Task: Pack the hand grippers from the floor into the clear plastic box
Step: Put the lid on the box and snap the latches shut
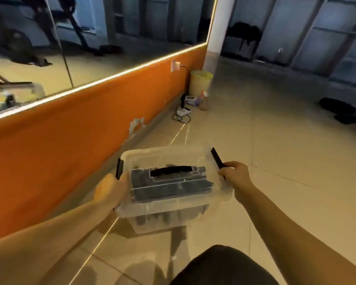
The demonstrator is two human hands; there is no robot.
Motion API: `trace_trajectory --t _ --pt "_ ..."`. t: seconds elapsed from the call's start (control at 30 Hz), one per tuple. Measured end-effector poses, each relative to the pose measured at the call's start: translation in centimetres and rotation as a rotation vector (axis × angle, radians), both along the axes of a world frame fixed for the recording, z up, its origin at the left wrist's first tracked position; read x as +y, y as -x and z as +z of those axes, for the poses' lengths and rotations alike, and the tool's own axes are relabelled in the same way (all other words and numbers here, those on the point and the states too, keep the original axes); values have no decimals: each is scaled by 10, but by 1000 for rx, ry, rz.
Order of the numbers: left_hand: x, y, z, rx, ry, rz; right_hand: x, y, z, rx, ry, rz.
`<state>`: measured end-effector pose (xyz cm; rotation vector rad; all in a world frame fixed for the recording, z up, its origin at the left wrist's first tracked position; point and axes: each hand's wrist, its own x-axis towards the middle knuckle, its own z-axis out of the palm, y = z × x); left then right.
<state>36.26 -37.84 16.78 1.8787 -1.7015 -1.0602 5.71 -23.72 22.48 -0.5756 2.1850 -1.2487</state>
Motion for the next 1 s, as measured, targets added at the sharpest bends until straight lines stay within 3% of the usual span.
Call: trace_trajectory --t 0.27,0.53,0.57,0.63,0.7,0.73,0.83,1.0 --pt "11 -77 -68 -61 -76 312 -96 -43 -75 -171 -146 407" --pt "23 -96 -112 103 -109 599 -147 -69 -129 -193 -106 597" --pt "24 -95 -116 141 -103 625 -146 -70 -133 -161 -82 617" --pt "26 -92 -120 179 -97 672 -139 -66 -145 77 -107 639" --pt "23 -92 -124 157 -76 710 -131 -64 -152 387 -263 646" --pt "21 -91 -124 136 -68 721 -132 -64 -155 444 -334 639" --pt "13 -87 -123 96 -62 736 -152 -72 -150 460 -394 601" --pt "-11 -65 -124 85 -68 859 -218 -91 -140 453 -321 622"
